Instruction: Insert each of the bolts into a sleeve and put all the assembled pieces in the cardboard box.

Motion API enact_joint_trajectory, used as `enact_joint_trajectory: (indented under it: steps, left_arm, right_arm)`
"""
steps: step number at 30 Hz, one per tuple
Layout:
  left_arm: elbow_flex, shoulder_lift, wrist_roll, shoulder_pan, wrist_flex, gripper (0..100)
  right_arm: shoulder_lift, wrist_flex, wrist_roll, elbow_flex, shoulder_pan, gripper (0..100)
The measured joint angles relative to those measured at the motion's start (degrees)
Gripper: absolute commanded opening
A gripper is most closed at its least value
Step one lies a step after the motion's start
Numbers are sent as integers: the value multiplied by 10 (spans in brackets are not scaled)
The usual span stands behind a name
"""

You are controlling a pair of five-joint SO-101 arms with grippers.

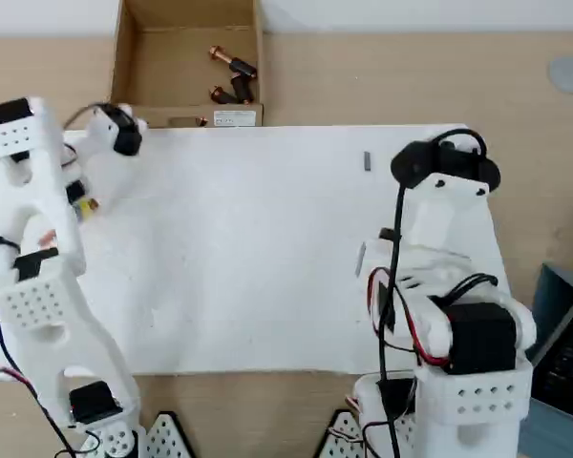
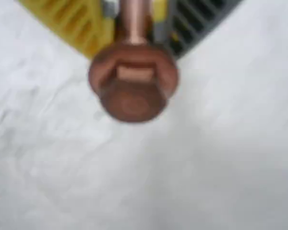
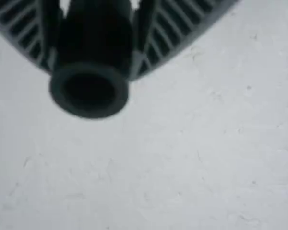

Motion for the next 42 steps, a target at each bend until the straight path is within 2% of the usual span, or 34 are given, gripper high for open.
enact_joint_trajectory:
  steps: [3,9,13,23,28,36,42]
  left_arm:
    - [0,-59,40,0,1,5]
    - [0,-177,195,7,4,4]
    - [11,-262,261,20,4,4]
    - [230,-535,388,120,-1,4]
    - [369,-665,505,168,-88,3]
    - [585,-846,678,175,-257,2]
    - [695,-964,784,175,-338,2]
  right_arm:
    - [0,1,29,-18,0,9]
    - [0,33,76,-55,0,9]
    - [0,47,100,-61,0,9]
    - [-85,47,163,-61,0,9]
    - [-116,23,164,-8,0,9]
    - [-162,-114,165,141,-4,9]
    - [-194,-199,165,239,-73,9]
